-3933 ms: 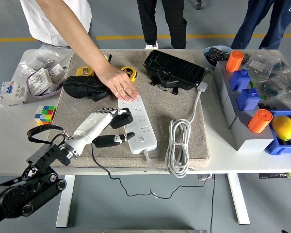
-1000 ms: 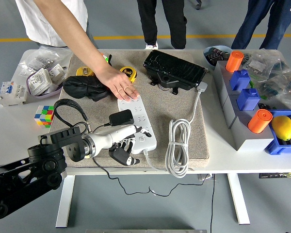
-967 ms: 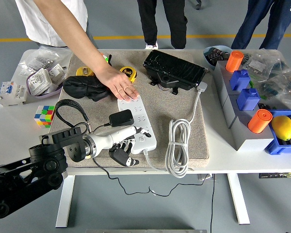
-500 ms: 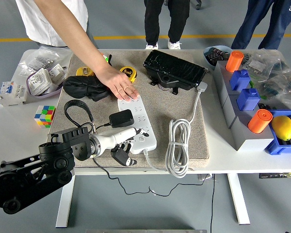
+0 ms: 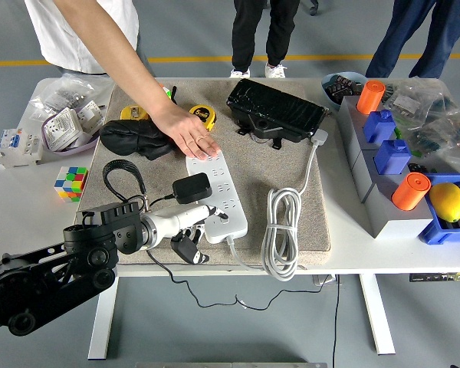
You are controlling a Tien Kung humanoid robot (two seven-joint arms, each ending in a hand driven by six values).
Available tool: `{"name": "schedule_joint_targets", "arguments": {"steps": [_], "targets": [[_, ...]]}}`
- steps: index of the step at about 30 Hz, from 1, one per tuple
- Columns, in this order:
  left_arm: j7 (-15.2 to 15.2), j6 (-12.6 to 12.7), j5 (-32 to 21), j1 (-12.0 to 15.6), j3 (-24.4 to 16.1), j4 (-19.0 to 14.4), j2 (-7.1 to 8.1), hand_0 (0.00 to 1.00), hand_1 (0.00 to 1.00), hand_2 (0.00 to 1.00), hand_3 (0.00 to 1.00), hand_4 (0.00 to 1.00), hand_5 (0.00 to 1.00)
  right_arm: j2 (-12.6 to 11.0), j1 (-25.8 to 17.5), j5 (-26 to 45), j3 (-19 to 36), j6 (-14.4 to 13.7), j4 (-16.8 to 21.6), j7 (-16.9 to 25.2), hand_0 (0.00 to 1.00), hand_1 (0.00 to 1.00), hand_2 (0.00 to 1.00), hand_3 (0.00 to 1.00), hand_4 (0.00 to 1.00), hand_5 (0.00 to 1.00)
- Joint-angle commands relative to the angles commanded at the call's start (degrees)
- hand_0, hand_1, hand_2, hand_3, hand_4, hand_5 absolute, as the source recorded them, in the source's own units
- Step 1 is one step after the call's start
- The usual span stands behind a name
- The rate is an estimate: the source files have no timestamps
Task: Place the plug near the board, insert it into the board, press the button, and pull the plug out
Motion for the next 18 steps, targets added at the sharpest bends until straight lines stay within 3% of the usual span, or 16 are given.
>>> {"name": "schedule_joint_targets", "arguments": {"steps": [11, 18], "targets": [[0.4, -0.7, -0.1, 0.0, 0.7, 1.2, -0.04, 0.054, 0.113, 0.182, 0.911, 0.798, 0.002, 0.0, 0.0, 0.0, -0.2, 0.0, 0.0, 0.0, 0.606, 0.622, 0.59, 0.544, 0.901, 0.37], [-1.0, 0.0, -0.5, 0.0, -0.5, 0.2, 0.07, 0.054, 0.112, 0.181, 0.908, 0.797, 0.002, 0.1, 0.0, 0.0, 0.0, 0.0, 0.0, 0.0, 0.605, 0.622, 0.589, 0.545, 0.9, 0.37]]}}
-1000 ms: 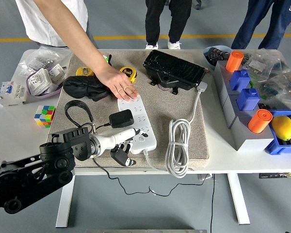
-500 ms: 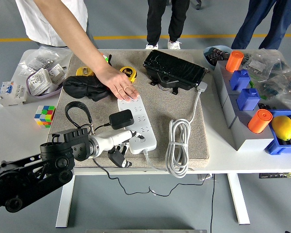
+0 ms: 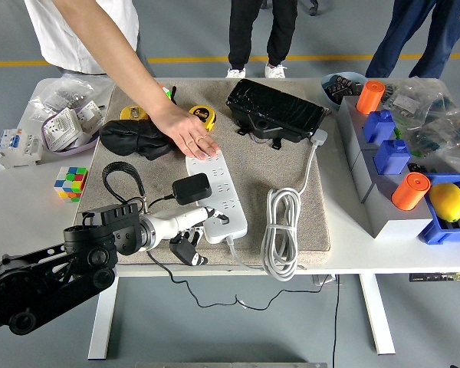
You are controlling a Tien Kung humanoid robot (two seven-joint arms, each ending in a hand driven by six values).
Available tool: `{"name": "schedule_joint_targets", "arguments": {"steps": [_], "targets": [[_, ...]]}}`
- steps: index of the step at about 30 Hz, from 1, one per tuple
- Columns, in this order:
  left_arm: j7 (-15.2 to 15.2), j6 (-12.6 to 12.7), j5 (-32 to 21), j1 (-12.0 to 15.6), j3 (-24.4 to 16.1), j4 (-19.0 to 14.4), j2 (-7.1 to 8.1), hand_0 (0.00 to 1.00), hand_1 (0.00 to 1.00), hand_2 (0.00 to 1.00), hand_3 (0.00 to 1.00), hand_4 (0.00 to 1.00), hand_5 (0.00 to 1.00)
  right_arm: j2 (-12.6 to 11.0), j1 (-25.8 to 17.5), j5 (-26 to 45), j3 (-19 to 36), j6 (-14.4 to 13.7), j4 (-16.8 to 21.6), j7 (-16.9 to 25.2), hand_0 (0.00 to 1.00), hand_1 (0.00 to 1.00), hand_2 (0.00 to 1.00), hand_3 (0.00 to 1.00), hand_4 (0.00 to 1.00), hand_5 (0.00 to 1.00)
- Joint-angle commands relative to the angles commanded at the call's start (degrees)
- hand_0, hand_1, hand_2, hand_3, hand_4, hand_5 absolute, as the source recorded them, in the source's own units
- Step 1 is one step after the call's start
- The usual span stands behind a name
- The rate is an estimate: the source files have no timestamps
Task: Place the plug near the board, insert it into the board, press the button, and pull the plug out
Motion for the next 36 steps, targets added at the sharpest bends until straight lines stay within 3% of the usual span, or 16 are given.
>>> {"name": "schedule_joint_targets", "arguments": {"steps": [5, 6, 7, 12, 13, 18, 19, 24, 25, 30, 31, 36], "targets": [[-3.2, 1.9, -0.8, 0.4, -1.7, -0.8, 0.26, 0.054, 0.111, 0.18, 0.904, 0.797, 0.002, 0.0, 0.0, 0.0, 0.0, 0.0, 0.0, 0.0, 0.605, 0.622, 0.589, 0.545, 0.901, 0.369], [-4.1, 2.8, -0.8, 0.6, -2.2, -0.9, 0.32, 0.054, 0.111, 0.18, 0.904, 0.797, 0.002, 0.0, 0.0, 0.0, -0.1, 0.0, 0.0, 0.0, 0.605, 0.622, 0.589, 0.545, 0.901, 0.369], [-5.0, 3.8, -0.8, 0.7, -2.5, -0.9, 0.38, 0.07, 0.094, 0.182, 0.883, 0.718, 0.038, 0.0, 0.0, 0.0, -0.1, 0.0, 0.0, 0.0, 0.605, 0.622, 0.588, 0.545, 0.902, 0.369], [-11.5, 10.0, -3.1, 1.9, -3.6, 0.3, 0.45, 0.07, 0.094, 0.182, 0.883, 0.718, 0.038, 0.1, 0.1, 0.0, -0.1, 0.0, 0.0, 0.0, 0.605, 0.622, 0.588, 0.545, 0.902, 0.369], [-13.5, 11.9, -4.1, 2.2, -3.8, 0.8, 0.39, 0.176, 0.177, 0.301, 0.818, 0.85, 0.381, 0.1, 0.1, 0.0, -0.1, 0.0, 0.0, 0.0, 0.605, 0.622, 0.588, 0.545, 0.902, 0.37], [-21.7, 19.0, -9.4, 4.0, -4.6, 2.8, -0.47, 0.176, 0.177, 0.301, 0.818, 0.85, 0.381, 0.2, 0.3, 0.1, -0.1, 0.0, -0.2, 0.0, 0.605, 0.622, 0.588, 0.545, 0.902, 0.37], [-23.4, 20.4, -10.6, 4.7, -5.1, 3.3, -0.84, 0.426, 0.564, 0.571, 0.723, 0.883, 0.579, 0.2, 0.4, 0.2, -0.1, 0.0, -0.3, 0.0, 0.605, 0.622, 0.589, 0.545, 0.903, 0.37], [-31.6, 25.9, -15.9, 7.4, -6.7, 6.3, -2.57, 0.426, 0.564, 0.571, 0.723, 0.883, 0.579, 0.6, 0.8, 0.7, -0.6, 0.0, -0.7, 0.0, 0.605, 0.622, 0.589, 0.545, 0.903, 0.37], [-32.6, 26.5, -16.6, 7.5, -6.7, 6.8, -2.75, 0.541, 0.656, 0.642, 0.707, 0.899, 0.62, 0.6, 0.9, 0.7, -0.7, 0.0, -0.7, 0.0, 0.606, 0.622, 0.589, 0.545, 0.903, 0.37], [-37.2, 29.8, -20.0, 8.4, -7.6, 9.9, -3.81, 0.541, 0.656, 0.642, 0.707, 0.899, 0.62, 0.5, 1.2, 1.3, -1.4, 0.0, -1.1, 0.1, 0.606, 0.622, 0.589, 0.545, 0.903, 0.37], [-38.1, 30.3, -20.7, 8.5, -7.7, 10.2, -3.93, 0.745, 0.752, 0.735, 0.727, 0.899, 0.645, 0.5, 1.3, 1.4, -1.6, 0.0, -1.2, 0.1, 0.605, 0.622, 0.589, 0.545, 0.902, 0.37], [-42.5, 32.2, -23.8, 9.1, -8.6, 12.4, -4.79, 0.745, 0.752, 0.735, 0.727, 0.899, 0.645, 0.3, 1.5, 2.0, -2.5, 0.0, -1.4, 0.2, 0.605, 0.622, 0.589, 0.545, 0.902, 0.37]]}}
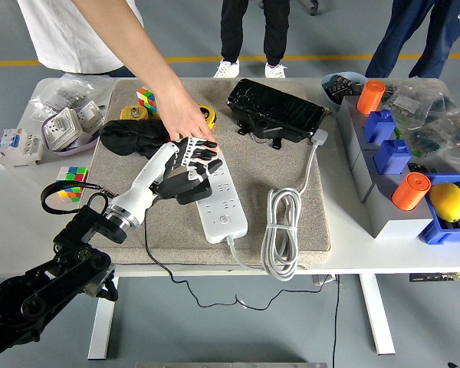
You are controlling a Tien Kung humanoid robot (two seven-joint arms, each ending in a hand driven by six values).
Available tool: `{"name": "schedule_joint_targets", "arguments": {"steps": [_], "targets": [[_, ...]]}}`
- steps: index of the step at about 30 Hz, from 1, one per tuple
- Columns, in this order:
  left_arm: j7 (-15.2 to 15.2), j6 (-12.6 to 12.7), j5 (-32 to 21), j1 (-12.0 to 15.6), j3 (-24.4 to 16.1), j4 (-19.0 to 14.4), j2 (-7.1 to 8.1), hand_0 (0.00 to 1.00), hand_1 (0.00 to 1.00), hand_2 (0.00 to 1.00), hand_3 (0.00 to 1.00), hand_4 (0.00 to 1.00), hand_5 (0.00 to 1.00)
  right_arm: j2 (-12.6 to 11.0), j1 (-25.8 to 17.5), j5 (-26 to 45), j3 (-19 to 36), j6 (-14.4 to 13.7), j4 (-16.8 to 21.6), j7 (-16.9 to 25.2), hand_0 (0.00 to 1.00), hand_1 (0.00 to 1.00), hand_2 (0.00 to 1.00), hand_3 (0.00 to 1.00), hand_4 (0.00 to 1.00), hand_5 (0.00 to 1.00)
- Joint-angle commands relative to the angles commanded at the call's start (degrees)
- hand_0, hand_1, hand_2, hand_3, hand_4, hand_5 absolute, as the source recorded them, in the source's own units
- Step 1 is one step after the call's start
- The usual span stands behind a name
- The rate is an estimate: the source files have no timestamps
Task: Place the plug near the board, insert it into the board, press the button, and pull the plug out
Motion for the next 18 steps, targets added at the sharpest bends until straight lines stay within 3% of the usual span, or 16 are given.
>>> {"name": "schedule_joint_targets", "arguments": {"steps": [1, 6, 8, 18], "targets": [[-0.6, 0.2, 0.0, 0.0, -0.1, 0.4, -0.12, 0.81, 0.815, 0.821, 0.802, 0.904, 0.67, 0.1, 0.1, 0.1, -0.1, 0.0, -0.2, 0.0, 0.605, 0.622, 0.589, 0.545, 0.903, 0.37], [-3.8, 1.4, -0.5, -0.1, -0.8, 2.9, -0.28, 0.81, 0.815, 0.821, 0.802, 0.904, 0.67, 0.2, 0.3, 1.0, -1.2, 0.0, -0.8, -0.1, 0.605, 0.622, 0.589, 0.545, 0.903, 0.37], [-4.8, 1.7, -1.3, 0.0, -1.3, 3.6, -0.25, 0.855, 0.84, 0.856, 0.839, 0.913, 0.691, 0.2, 0.3, 1.1, -1.3, 0.0, -0.8, -0.1, 0.605, 0.622, 0.589, 0.545, 0.904, 0.371], [-4.5, 1.4, -2.2, 0.8, -3.7, 4.4, -0.42, 0.835, 0.825, 0.834, 0.822, 0.913, 0.689, 0.3, -0.2, 1.8, -1.6, 0.1, -1.3, 0.0, 0.605, 0.622, 0.59, 0.545, 0.905, 0.374]]}}
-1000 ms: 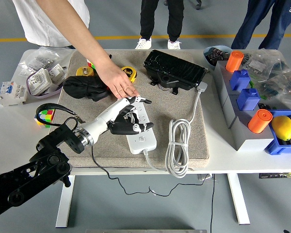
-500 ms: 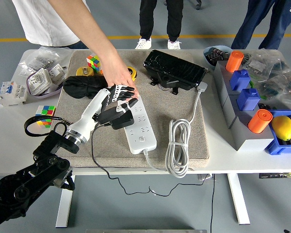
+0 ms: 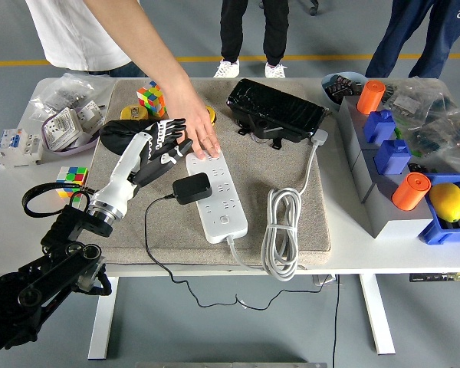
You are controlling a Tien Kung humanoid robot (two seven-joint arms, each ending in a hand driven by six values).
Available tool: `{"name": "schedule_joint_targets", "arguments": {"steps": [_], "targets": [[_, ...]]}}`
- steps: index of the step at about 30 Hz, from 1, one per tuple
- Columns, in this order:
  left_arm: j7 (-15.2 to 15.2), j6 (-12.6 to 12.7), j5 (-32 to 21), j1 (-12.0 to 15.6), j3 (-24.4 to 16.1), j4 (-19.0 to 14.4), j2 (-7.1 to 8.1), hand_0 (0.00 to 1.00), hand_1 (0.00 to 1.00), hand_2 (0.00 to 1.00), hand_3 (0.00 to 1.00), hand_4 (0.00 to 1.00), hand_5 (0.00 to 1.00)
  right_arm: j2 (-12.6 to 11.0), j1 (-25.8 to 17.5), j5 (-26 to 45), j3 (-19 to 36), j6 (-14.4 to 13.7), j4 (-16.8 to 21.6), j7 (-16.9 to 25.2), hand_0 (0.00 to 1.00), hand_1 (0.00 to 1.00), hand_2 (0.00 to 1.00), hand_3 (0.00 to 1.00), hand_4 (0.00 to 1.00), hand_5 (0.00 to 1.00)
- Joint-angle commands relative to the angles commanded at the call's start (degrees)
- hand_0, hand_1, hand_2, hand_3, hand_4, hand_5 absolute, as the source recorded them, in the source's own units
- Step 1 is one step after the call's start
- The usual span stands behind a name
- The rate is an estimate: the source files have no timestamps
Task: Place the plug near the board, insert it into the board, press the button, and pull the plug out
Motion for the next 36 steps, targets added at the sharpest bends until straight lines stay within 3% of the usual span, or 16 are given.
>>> {"name": "schedule_joint_targets", "arguments": {"steps": [28, 30, 31, 34, 36], "targets": [[1.7, -0.6, 1.1, 0.3, -1.6, -0.8, -0.04, 0.842, 0.809, 0.83, 0.816, 0.923, 0.721, 0.1, 0.1, -0.2, 0.9, 0.0, 0.1, 0.0, 0.606, 0.622, 0.59, 0.545, 0.905, 0.378], [2.1, -1.1, 1.4, 0.4, -1.8, -1.5, 0.11, 0.842, 0.809, 0.83, 0.816, 0.923, 0.721, 0.1, 0.0, -0.3, 1.1, 0.0, 0.2, 0.0, 0.606, 0.622, 0.59, 0.545, 0.905, 0.378], [2.2, -1.3, 1.5, 0.4, -1.8, -1.9, 0.2, 0.776, 0.743, 0.768, 0.816, 0.924, 0.71, 0.1, 0.0, -0.4, 1.1, 0.0, 0.2, 0.0, 0.606, 0.622, 0.59, 0.545, 0.904, 0.379], [4.0, -3.2, 3.3, 0.3, -1.9, -4.7, 1.03, 0.776, 0.743, 0.768, 0.816, 0.924, 0.71, 0.1, 0.0, -0.5, 1.2, 0.0, 0.3, 0.0, 0.606, 0.622, 0.59, 0.545, 0.904, 0.379], [6.5, -5.2, 5.9, 0.0, -1.9, -7.2, 2.07, 0.776, 0.743, 0.768, 0.816, 0.924, 0.71, 0.1, 0.0, -0.6, 1.2, 0.0, 0.3, 0.0, 0.606, 0.622, 0.59, 0.545, 0.904, 0.379]]}}
